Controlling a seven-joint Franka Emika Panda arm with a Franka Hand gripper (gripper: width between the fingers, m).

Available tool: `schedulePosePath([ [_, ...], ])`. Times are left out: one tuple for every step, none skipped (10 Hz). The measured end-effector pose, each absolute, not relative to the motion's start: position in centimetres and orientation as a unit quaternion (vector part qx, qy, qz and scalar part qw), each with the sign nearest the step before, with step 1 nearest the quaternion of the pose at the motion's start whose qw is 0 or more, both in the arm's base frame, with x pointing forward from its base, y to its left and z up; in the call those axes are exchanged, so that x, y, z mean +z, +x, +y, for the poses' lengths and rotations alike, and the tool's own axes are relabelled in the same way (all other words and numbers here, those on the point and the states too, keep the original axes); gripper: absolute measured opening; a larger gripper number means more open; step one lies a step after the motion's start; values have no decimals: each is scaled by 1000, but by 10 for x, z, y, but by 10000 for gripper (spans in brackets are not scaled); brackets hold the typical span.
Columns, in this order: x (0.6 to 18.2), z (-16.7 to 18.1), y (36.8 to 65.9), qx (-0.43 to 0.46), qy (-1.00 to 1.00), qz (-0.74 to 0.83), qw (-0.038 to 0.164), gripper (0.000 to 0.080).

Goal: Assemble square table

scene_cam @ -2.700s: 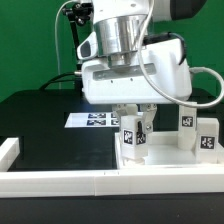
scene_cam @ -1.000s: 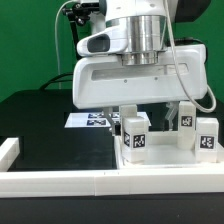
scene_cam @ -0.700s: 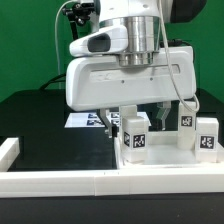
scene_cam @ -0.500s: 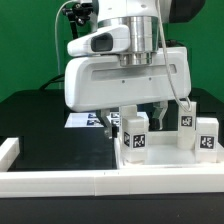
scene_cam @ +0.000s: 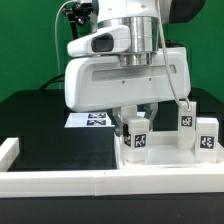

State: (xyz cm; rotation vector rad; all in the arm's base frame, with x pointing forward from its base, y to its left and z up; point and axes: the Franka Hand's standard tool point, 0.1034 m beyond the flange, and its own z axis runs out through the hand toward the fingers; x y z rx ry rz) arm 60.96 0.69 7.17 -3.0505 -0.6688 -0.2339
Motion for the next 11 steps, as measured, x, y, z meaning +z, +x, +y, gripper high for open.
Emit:
schedulePosePath([
  [72,7,610,-75,-976,-205,6,289],
  [72,7,610,-75,-976,-203,6,289],
  [72,7,610,-75,-980,-182,8,289],
  [71,7,610,-78,-989,-125,13,289],
  [71,7,609,-85,-994,-58,17,289],
  [71,8,609,-94,-995,-8,19,290],
  [71,7,609,-99,-994,40,22,290],
  [71,7,610,-101,-991,81,27,290],
  [71,6,609,-100,-983,147,38,291],
  [71,6,609,-99,-975,194,46,291],
  [71,5,609,-96,-963,246,56,291],
])
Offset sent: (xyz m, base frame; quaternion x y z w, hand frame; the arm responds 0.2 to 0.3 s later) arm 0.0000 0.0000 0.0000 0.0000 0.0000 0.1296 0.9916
